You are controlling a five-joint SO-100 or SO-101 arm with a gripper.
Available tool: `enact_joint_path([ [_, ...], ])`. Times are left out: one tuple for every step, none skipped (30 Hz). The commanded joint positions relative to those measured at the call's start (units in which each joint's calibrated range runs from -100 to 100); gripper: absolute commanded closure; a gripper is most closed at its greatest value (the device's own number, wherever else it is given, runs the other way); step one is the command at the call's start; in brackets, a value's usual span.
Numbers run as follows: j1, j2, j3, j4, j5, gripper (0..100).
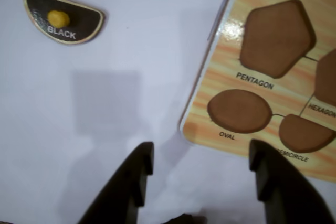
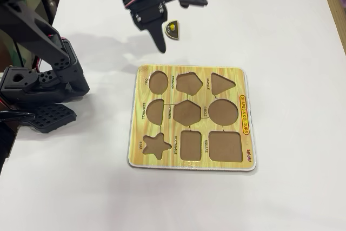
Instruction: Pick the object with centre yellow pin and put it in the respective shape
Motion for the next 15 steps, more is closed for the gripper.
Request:
enact_joint_path([
  [-2.94,4.08,-7.82,-0.38,0.24,79],
  [-3.53,5.41,-9.26,-0.38,0.24,79],
  [-4.21,7.09,-11.06,-0.38,0.24,79],
  [-4.80,8.43,-12.50,-0.38,0.24,79],
  [-5.28,9.51,-13.67,-0.38,0.24,79],
  [-5.87,10.85,-15.29,-0.38,0.24,79],
  [-6.46,11.94,-16.55,-0.38,0.24,79],
  [-7.04,13.11,-17.81,-0.38,0.24,79],
  [-7.63,14.37,-19.06,-0.38,0.24,79],
  [-8.12,15.37,-20.05,-0.38,0.24,79],
  [-8.80,16.79,-21.31,-0.38,0.24,79],
  [-9.19,17.72,-22.12,-0.38,0.24,79],
  [-9.78,18.89,-23.02,-0.38,0.24,79],
  [-10.26,19.97,-24.10,-0.38,0.24,79],
  [-10.85,21.15,-25.18,-0.38,0.18,79],
])
